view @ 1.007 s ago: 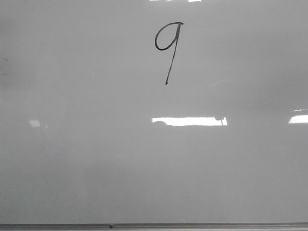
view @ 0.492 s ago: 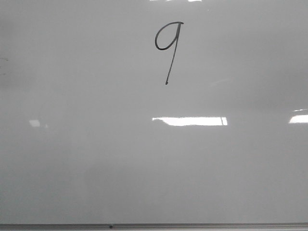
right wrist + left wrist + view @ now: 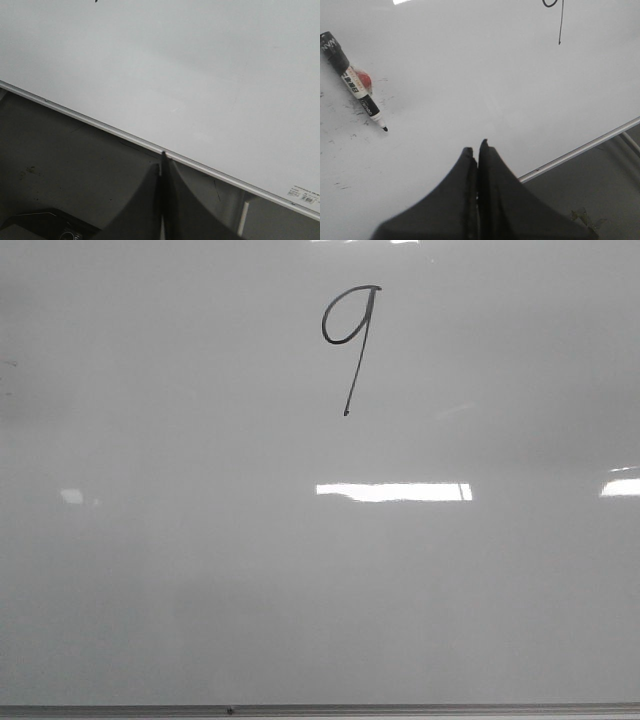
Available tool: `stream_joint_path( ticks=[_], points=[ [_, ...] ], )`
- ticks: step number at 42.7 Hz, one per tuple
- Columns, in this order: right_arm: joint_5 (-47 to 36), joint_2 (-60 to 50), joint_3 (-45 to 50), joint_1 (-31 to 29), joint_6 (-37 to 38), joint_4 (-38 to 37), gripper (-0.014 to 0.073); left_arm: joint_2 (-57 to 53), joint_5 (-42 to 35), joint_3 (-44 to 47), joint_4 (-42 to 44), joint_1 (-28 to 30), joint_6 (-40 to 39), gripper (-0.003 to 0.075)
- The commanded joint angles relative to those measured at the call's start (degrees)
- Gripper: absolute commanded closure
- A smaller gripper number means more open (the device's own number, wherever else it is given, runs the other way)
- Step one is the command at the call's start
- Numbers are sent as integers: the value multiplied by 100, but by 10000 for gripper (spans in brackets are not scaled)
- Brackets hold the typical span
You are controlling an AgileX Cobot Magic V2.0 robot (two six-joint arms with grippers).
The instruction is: Write number 9 on whiteboard
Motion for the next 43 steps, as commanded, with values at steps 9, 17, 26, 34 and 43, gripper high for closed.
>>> stream_joint_path(
  ticks=[9, 17, 26, 34, 43],
  points=[
    [-354, 36, -116, -28, 4, -99, 662, -552, -960, 326, -85, 807, -10, 739],
    [-354, 36, -116, -28, 4, -99, 662, -1439, -2751, 1753, -140, 1756, -10, 739],
    [-354, 36, -116, -28, 4, -99, 662, -2702, -4717, 3689, -140, 2369, -10, 739],
    [-354, 36, -116, -28, 4, -99, 662, -3624, -5248, 4712, -149, 2681, -10, 739],
    [-354, 36, -116, -28, 4, -99, 662, -4032, -5328, 5116, -149, 2867, -10, 739]
  ],
)
